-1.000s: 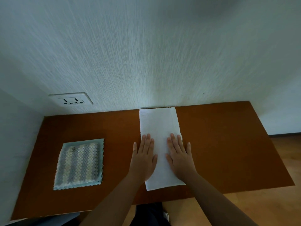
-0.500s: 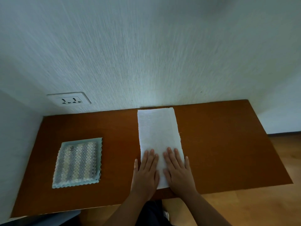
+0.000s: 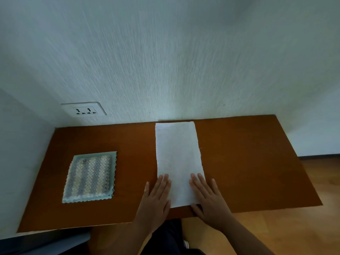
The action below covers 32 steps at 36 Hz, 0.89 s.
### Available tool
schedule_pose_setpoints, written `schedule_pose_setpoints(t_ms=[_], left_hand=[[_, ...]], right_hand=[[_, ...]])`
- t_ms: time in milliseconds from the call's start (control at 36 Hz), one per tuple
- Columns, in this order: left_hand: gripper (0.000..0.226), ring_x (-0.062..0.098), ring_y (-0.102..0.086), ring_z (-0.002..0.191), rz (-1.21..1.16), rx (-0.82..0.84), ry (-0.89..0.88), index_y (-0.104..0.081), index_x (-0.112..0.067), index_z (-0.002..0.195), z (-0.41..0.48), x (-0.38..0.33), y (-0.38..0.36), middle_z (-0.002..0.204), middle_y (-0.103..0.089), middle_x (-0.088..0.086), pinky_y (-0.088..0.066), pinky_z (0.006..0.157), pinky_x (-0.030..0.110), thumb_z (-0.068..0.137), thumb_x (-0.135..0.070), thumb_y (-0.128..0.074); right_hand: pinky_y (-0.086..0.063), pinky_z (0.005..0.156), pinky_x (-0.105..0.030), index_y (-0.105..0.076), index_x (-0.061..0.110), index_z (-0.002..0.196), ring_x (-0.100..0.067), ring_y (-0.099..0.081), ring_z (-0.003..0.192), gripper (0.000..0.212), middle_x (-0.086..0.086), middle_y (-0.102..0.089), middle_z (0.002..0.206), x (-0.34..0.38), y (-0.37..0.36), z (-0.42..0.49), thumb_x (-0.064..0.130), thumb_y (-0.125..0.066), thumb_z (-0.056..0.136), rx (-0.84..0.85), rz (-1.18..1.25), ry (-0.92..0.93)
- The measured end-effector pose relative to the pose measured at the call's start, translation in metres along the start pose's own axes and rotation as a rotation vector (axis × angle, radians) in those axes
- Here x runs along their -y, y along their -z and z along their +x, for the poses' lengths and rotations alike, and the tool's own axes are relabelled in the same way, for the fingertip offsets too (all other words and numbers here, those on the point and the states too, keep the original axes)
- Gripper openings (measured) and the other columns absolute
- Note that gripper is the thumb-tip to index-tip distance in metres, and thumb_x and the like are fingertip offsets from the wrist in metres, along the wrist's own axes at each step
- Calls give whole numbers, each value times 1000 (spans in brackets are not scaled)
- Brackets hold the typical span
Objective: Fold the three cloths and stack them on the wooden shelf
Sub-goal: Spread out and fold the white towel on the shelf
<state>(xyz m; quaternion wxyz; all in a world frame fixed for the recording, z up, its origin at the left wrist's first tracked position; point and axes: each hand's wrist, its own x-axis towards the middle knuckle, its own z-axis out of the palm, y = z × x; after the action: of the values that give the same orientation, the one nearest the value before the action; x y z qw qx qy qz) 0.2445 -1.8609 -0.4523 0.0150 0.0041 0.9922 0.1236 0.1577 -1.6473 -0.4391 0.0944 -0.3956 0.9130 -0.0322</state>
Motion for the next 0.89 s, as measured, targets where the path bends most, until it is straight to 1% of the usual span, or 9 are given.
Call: schedule_pose_setpoints(t_ms=[139,306,389,444,500,611,667,778,889], left_hand=[[68,17,-10,143,13,106,-16,-3,-18,150,-12,-6,-8,158,-9,0,-2,111,40,95,-56,-13],[74,18,-11,142,9,142,-24,-1,-18,150,-18,-6,-5,158,4,-1,1,111,42,92,-63,-14],[79,18,-9,142,47,137,-59,0,-18,150,-20,-4,-7,158,4,0,-1,111,44,90,-66,-16],[83,19,-7,142,64,139,-61,-1,-17,150,-22,-3,-9,158,5,1,-14,114,50,87,-63,-27],[92,19,-4,144,69,160,-44,-3,-17,150,-23,-3,-8,158,4,2,-30,105,50,78,-58,-42],[118,18,-22,139,43,175,-15,-1,-16,150,-25,-8,-3,152,-26,0,-35,96,49,64,-51,-74],[122,18,-31,136,19,171,-1,1,-17,150,-29,-11,-1,147,-39,0,-35,95,49,62,-46,-79],[118,19,-44,130,6,177,-8,-1,-20,150,-37,-13,-2,143,-45,0,-36,95,48,64,-42,-79],[80,17,-48,127,18,188,-34,-32,-23,141,-44,-15,0,142,-42,-4,-42,92,47,69,-37,-64]], right_hand=[[-2,111,-41,-17,14,149,-21,-9,143,77,-3,-19,155,7,-10,-8,64,-20,91,84,-5,6],[-2,112,-43,-10,13,149,-22,-8,143,85,-4,-8,158,10,-14,-14,71,-19,87,32,-20,42],[-28,109,-51,-16,12,149,-24,-10,143,80,-6,-26,153,10,-15,-16,62,-28,88,-11,-41,51],[-37,99,-52,-11,13,149,-23,-6,144,83,-5,-28,151,11,-14,-18,54,-42,83,-3,-35,39],[-36,98,-51,-8,14,149,-21,-2,144,96,-4,-27,152,11,-15,-19,47,-61,76,12,-22,21],[-32,98,-49,-5,16,149,-19,2,145,107,0,-22,152,14,-15,-20,40,-73,70,10,-21,3],[-31,98,-48,-4,16,149,-19,4,145,109,0,-21,153,15,-16,-22,35,-76,70,11,-27,3],[-32,97,-47,-4,16,149,-20,3,145,115,-1,-21,154,18,-21,-27,21,-80,63,9,-59,-10],[-35,96,-47,-4,16,149,-21,-1,144,123,-1,-22,153,21,-22,-33,10,-81,54,-15,-74,8]])
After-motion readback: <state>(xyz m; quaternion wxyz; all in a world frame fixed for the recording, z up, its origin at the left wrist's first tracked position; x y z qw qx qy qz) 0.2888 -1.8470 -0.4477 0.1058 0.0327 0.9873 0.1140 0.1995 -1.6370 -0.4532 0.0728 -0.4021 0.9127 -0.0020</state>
